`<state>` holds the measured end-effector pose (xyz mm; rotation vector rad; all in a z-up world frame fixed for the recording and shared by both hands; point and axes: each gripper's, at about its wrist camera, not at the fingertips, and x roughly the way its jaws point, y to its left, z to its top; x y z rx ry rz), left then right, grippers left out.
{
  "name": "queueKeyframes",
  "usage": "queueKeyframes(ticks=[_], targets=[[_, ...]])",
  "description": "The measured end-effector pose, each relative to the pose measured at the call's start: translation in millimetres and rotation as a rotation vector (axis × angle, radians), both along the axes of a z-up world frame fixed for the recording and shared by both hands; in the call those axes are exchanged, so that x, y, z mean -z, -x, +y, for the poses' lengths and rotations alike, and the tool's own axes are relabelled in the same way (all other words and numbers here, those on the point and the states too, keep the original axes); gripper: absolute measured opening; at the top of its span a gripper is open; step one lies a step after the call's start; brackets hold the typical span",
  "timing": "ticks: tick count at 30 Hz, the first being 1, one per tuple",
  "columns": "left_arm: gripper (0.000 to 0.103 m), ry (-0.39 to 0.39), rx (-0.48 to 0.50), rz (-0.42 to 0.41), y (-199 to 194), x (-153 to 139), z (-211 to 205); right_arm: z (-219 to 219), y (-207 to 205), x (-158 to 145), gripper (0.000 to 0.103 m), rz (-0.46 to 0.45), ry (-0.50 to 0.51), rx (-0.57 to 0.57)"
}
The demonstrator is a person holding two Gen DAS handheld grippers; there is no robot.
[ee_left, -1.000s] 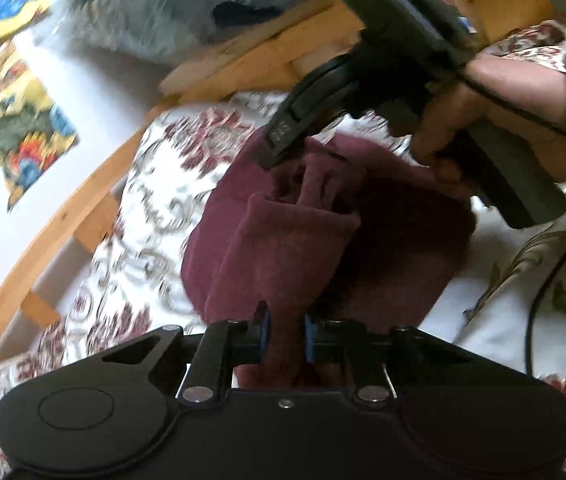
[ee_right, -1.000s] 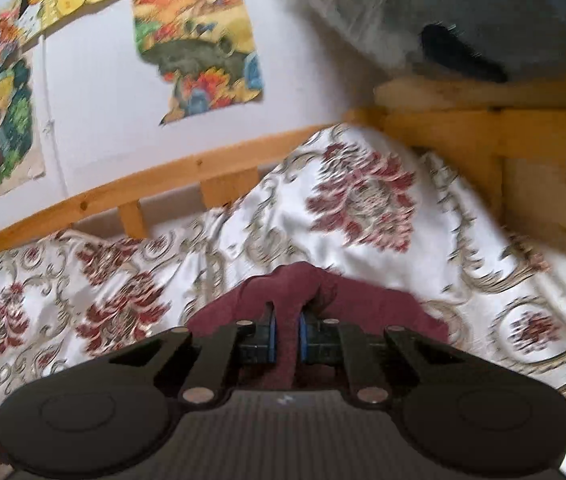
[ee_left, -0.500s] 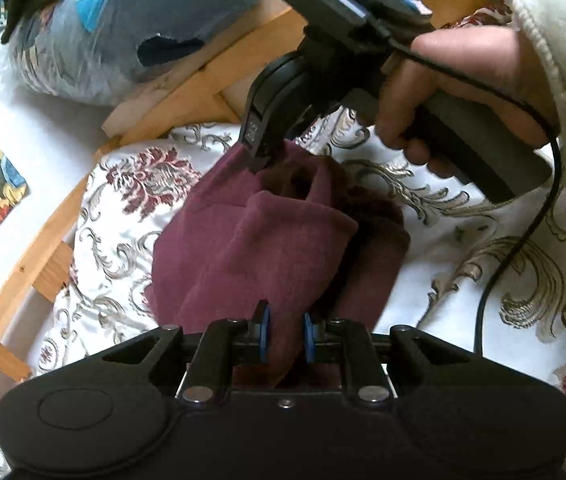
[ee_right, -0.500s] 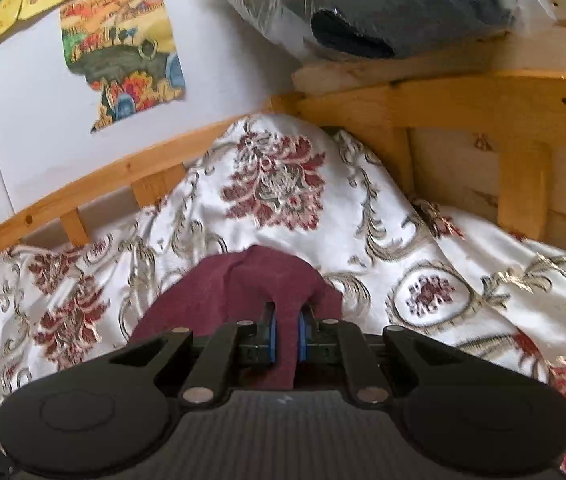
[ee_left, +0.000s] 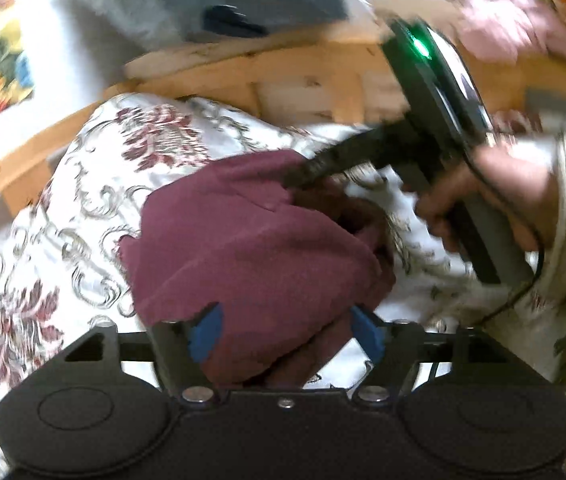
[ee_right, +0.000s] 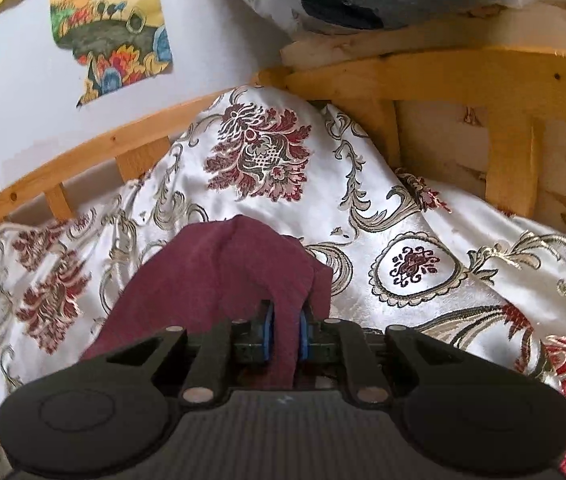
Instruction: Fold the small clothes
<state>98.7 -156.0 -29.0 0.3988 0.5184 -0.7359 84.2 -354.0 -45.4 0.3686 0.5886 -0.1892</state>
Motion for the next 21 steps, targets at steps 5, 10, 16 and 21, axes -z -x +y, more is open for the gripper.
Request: queueKeyframes(ticks=[5,10,16,21], targets=[[0.092,0.141,-0.159,0.041,-26.7,-10.4,27.9,0.2,6.4,-0.5,0.052,-0.003,0.024,0.035],[0.093,0.206,-0.438,0.078,-89.8,-9.4,46.5,-14.1,13.3,4.0,0.071,-0.047,-0.057,0.084],[0.084,0.228,-0.668,0.19,-178.6,-0.4,53.1,-13.1,9.8,5.2,0.09,-0.089,-0.041,0.06],[0.083,0.215,-0.57,0.223,-226.1,15.6,35.7,-3.2,7.3,7.2,0.095,-0.081,0.024,0.039]])
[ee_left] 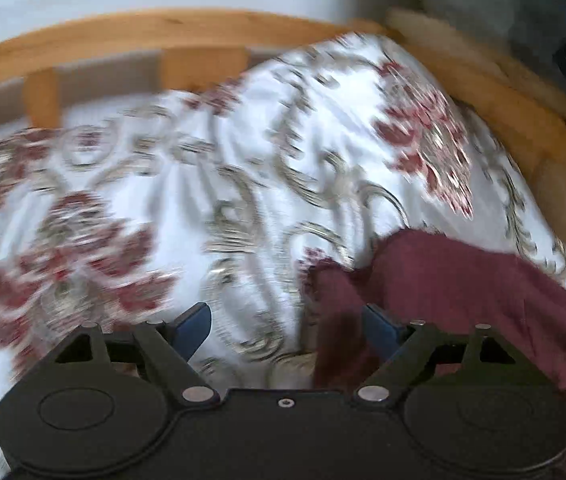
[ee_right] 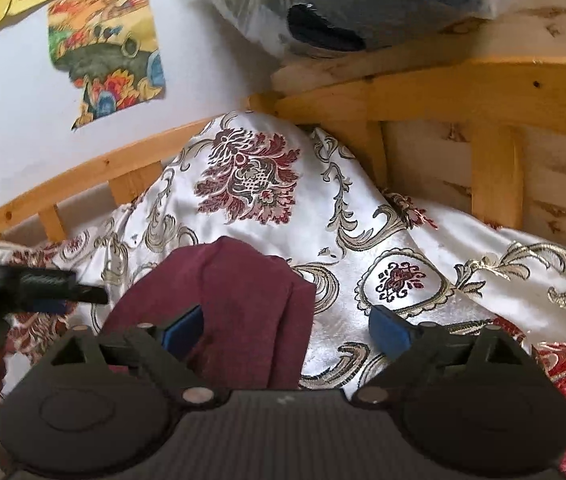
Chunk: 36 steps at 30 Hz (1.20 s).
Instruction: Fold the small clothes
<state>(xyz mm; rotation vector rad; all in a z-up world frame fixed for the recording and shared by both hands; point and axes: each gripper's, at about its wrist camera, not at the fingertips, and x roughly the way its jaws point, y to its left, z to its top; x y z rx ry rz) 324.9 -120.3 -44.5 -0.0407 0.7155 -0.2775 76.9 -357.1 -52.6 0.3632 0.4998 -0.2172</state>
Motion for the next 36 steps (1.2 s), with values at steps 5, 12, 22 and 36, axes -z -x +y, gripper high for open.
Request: queueKeyframes(ticks=[5,12,22,36], targets=[[0.074,0.008,0.088,0.02,-14.1,15.0,-14.7,3.1,1.0,0.6,0.097,0.005,0.011,-0.014],[0.01,0.028,0.108,0.01,-13.2,12.6,-17.2,3.2,0.8,1.6,0.097,0.041,0.036,-0.027],[0.01,0.061,-0.07,0.036,-20.4,18.6,5.9,-3.2,4.4,0.3,0.099,0.05,0.029,-0.006],[0.092,0.168,-0.007,-0.016,101.8,-12.2,18.0,-19.3,16.2,-14.5,0.103,-0.001,0.024,0.052]])
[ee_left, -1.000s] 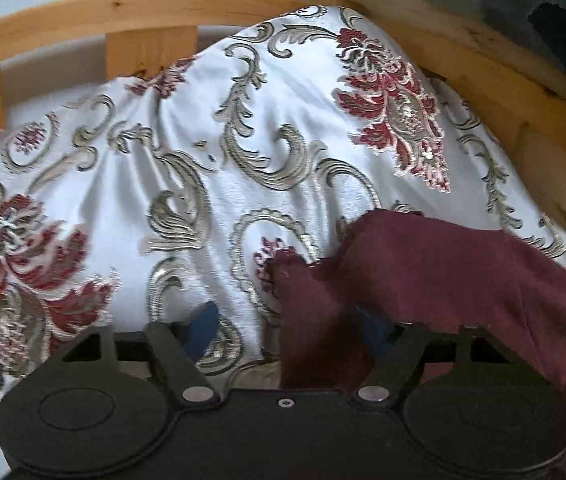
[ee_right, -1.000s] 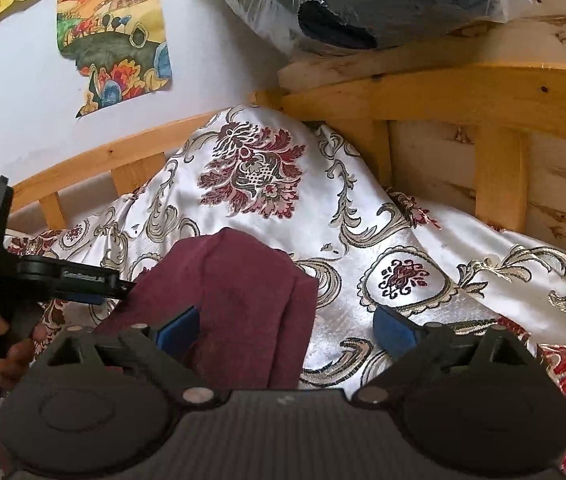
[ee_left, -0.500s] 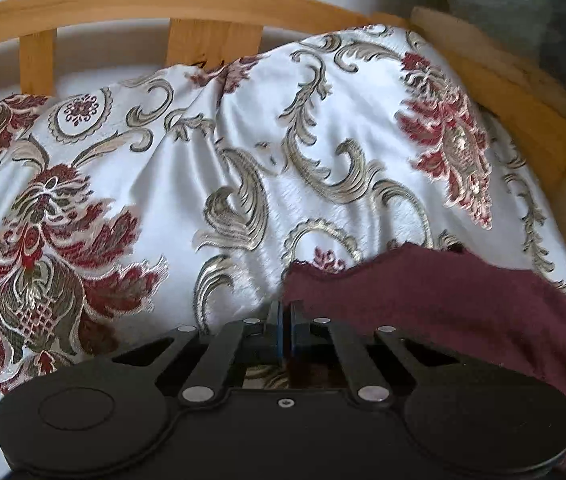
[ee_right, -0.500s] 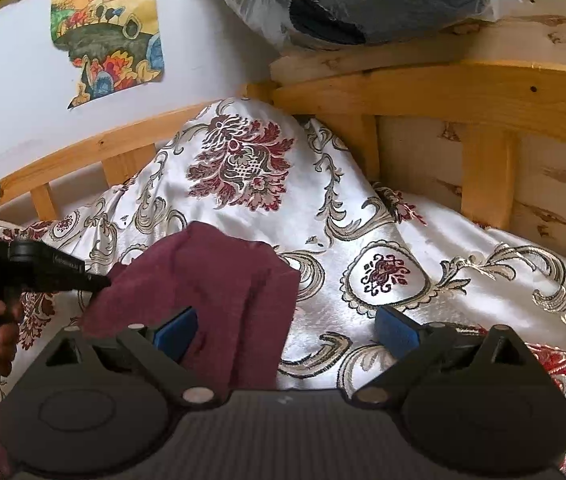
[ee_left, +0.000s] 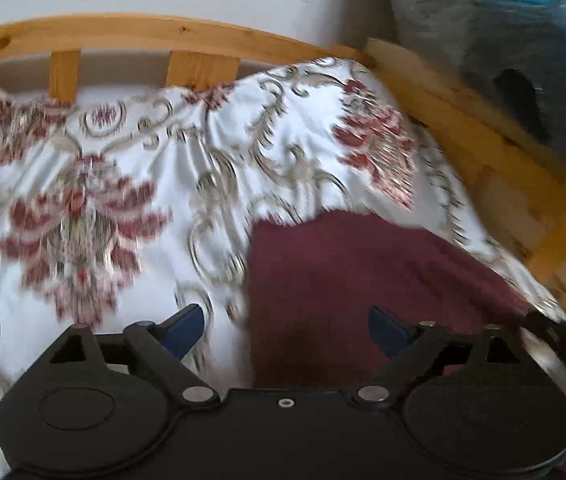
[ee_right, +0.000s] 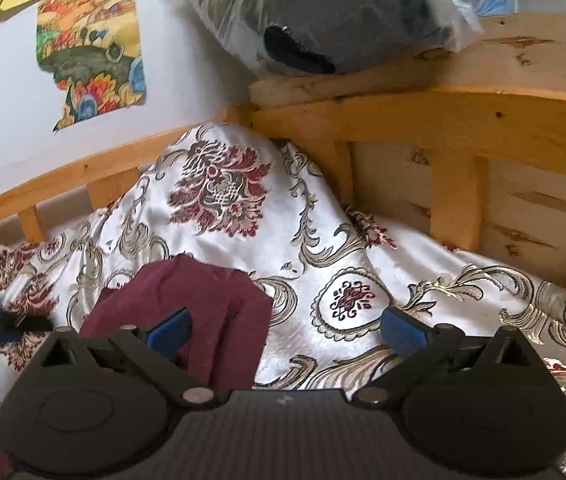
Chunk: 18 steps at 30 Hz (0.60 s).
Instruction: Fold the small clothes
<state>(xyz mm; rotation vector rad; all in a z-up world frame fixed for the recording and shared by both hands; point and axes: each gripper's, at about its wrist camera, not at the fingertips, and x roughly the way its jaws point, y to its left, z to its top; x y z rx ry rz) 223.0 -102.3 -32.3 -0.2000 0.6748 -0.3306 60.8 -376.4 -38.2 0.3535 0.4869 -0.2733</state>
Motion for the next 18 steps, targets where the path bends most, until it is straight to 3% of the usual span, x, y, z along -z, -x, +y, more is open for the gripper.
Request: queueKeyframes(ticks=[4,6,10,14,18], targets=[[0.094,0.017,0.062,0.026,34.5,5.8,-3.1,-2.6,-3.4,-1.5,0.103,-0.009,-0.135,-0.137],[0.094,0.011,0.071,0.037,43.6,9.9,-5.1,3.4,-5.1,-2.7,0.103,-0.001,-0.144,-0.206],[0.094,-0.041,0.054,0.064,51.9,20.8,-10.6,28.5,-11.3,-2.1,0.103,0.096,0.024,-0.315],[0.098,-0.055,0.06,0.098,52.1,31.5,-11.5,53.0,-16.2,8.4,0.103,0.246,0.288,-0.335],[0.101,-0.049,0.06,0.114,52.3,39.2,-11.2,52.0,-15.3,14.4,0.103,0.27,0.27,-0.329]])
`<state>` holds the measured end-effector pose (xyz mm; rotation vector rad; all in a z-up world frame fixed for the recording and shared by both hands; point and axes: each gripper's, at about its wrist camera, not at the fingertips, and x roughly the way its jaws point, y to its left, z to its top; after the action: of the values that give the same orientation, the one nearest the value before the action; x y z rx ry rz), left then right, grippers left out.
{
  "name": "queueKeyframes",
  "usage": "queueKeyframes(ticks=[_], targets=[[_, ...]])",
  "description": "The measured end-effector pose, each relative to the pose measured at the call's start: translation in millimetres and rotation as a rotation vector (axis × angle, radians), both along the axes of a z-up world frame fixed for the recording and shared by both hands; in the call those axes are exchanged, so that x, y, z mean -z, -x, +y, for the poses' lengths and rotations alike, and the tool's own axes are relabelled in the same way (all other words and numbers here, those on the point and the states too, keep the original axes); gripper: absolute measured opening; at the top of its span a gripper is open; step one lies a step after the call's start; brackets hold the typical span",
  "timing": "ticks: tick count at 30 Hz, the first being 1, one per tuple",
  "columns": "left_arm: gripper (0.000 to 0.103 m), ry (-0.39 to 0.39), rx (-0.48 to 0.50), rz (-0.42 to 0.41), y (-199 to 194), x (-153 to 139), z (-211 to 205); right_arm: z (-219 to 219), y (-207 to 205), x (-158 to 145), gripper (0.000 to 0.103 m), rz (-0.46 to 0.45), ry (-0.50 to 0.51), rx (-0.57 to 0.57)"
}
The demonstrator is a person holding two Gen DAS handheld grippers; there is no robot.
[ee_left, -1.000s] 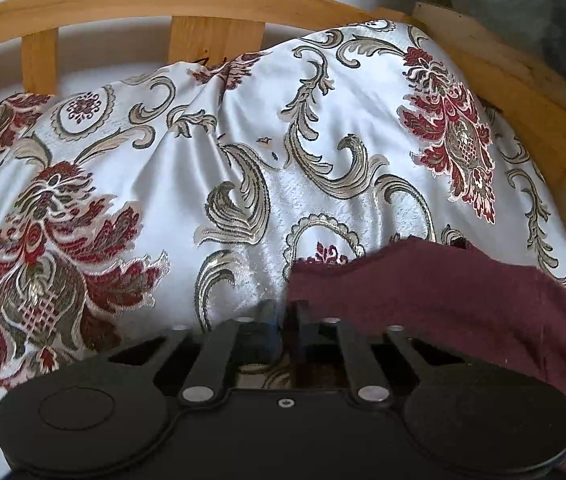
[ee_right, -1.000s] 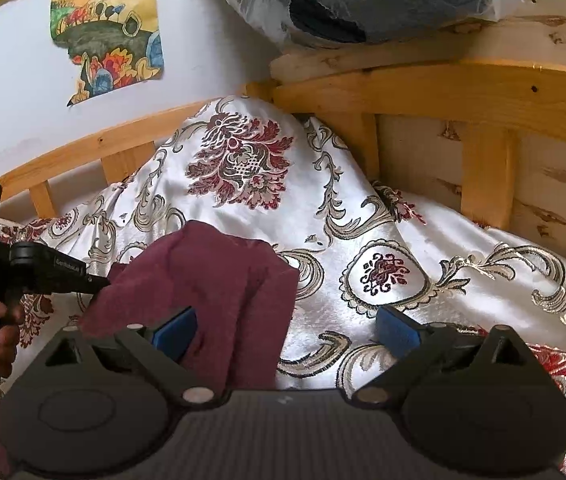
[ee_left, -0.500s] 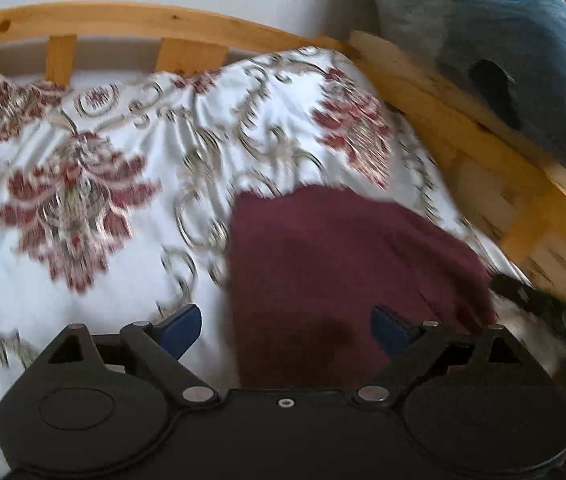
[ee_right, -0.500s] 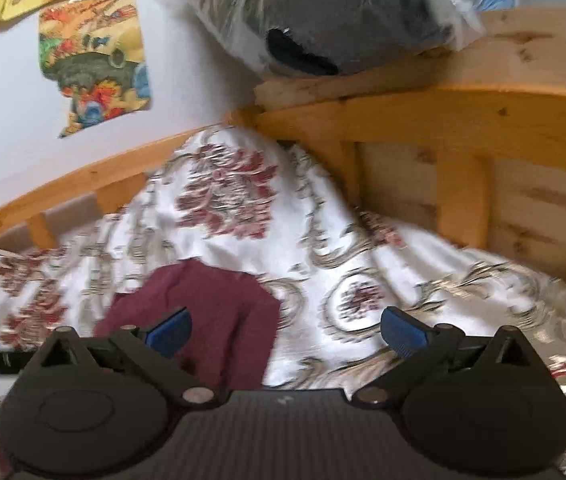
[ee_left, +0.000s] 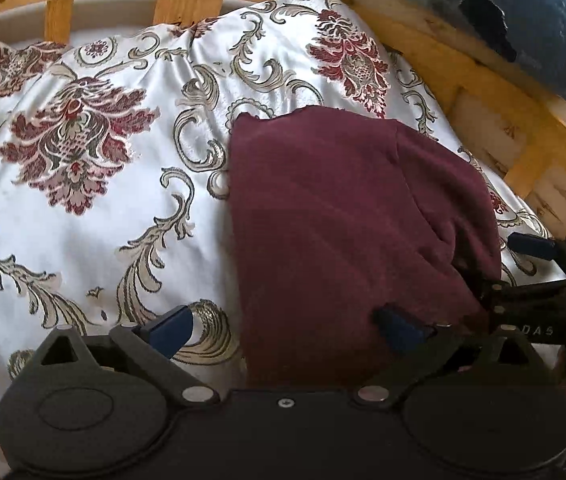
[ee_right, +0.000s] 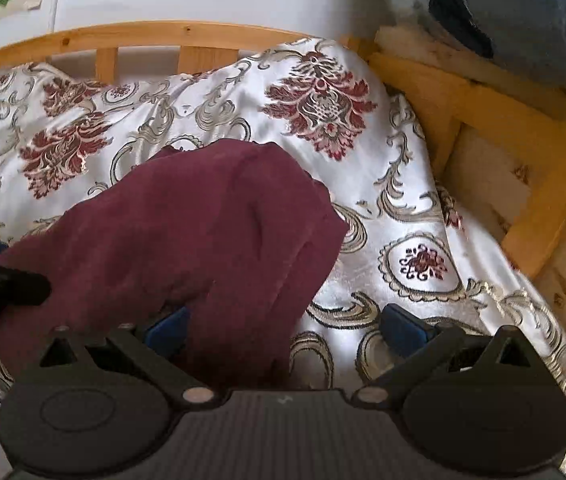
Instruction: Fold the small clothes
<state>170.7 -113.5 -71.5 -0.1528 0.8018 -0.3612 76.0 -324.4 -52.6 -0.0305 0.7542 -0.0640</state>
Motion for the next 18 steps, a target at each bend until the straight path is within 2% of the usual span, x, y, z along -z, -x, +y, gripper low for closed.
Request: queueKeyframes(ticks=[5,9,12,14,18], targets=[[0.102,0.016,-0.011,0.023,-1.8,7.5,0.9,-4.0,5.8,-0.6,0.103,-0.035,-0.016,0.005],[0.102,0.005,-0.005,0.014,-1.1,6.7,0.4,-8.3,9.5,-12.9,0.103,-0.188,-0.058,0.04],[0.102,-0.011,-0.001,-0.001,1.0,5.8,-1.1,-15.6,3.2,-14.5,0.103,-0.259,-0.087,0.091],[0.102,-0.019,-0.003,-0.005,1.9,4.8,-2.3,-21.4,-5.0,-11.0,0.103,-0.264,-0.076,0.141],[0.102,-0.033,-0.002,-0.023,5.0,4.1,-4.2,-31.7,-25.3,5.8,0.103,-0.188,0.008,0.278]])
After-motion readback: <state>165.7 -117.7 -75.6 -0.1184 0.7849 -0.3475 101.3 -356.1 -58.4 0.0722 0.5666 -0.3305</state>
